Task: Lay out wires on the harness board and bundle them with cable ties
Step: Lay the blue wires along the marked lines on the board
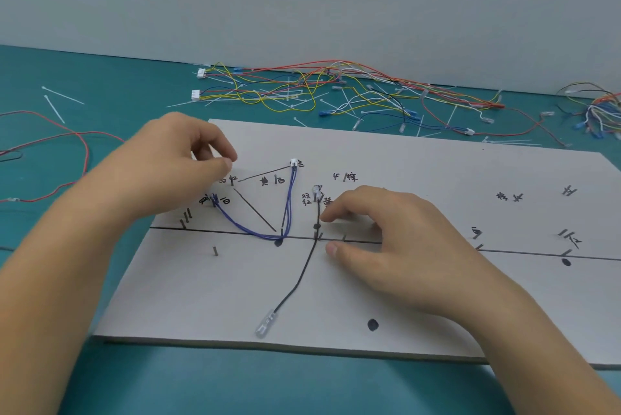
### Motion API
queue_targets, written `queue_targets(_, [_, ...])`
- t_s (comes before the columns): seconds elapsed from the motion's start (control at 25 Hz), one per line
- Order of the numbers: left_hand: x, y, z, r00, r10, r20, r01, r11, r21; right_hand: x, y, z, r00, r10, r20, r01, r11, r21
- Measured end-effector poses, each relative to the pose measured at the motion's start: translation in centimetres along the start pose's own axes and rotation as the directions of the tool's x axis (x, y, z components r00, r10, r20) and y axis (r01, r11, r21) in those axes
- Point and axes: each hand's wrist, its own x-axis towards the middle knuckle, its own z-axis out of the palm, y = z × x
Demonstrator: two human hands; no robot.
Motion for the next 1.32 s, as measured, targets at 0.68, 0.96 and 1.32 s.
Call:
queue_targets(0.68, [0.4, -1.1, -0.3, 0.99, -0.128, 0.065, 0.125, 0.991, 0.044, -0.2, -0.1, 0.0, 0.999, -0.005, 0.038, 0.006, 1.0, -0.012])
queue_targets(0.96, [0.4, -0.7, 0.1, 0.993, -0.111, 0.025, 0.111, 0.994, 0.022, -0.1, -0.2, 0.0, 0.999, -0.015, 0.051, 0.013, 1.0, 0.024])
queue_targets(1.32, [-1.3, 2.5, 3.2, 0.948, 0.292, 0.128, -0.296, 0.955, 0.009, 0.0, -0.3, 0.1, 0.998, -0.023, 0.057, 0.021, 0.999, 0.025])
